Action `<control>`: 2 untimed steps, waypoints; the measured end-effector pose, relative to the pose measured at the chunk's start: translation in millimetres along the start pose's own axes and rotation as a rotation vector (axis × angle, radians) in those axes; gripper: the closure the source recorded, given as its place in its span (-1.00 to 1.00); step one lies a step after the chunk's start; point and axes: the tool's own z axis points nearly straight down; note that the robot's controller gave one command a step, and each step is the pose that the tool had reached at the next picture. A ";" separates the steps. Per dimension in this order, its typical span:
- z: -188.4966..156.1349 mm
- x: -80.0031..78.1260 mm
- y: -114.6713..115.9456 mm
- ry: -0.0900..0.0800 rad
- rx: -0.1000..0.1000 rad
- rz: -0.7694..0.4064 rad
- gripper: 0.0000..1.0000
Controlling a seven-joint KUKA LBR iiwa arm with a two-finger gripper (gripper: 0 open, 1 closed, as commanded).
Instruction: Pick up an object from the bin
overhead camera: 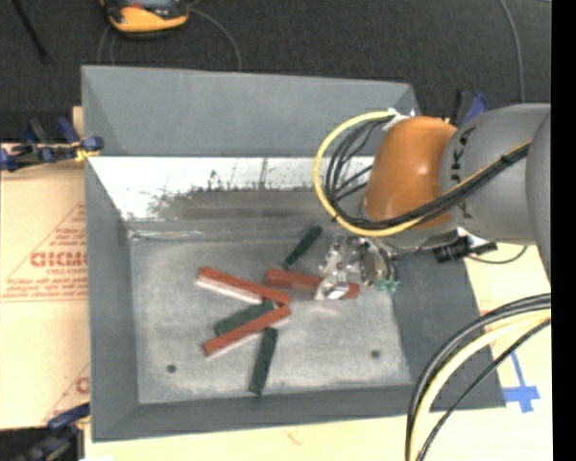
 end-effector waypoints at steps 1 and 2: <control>-27.3 2.8 12.7 -0.003 0.000 -0.011 1.00; -33.8 2.8 14.3 0.001 -0.001 -0.012 1.00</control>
Offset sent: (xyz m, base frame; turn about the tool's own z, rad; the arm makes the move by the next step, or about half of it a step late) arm 0.0099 0.0050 0.1416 0.0296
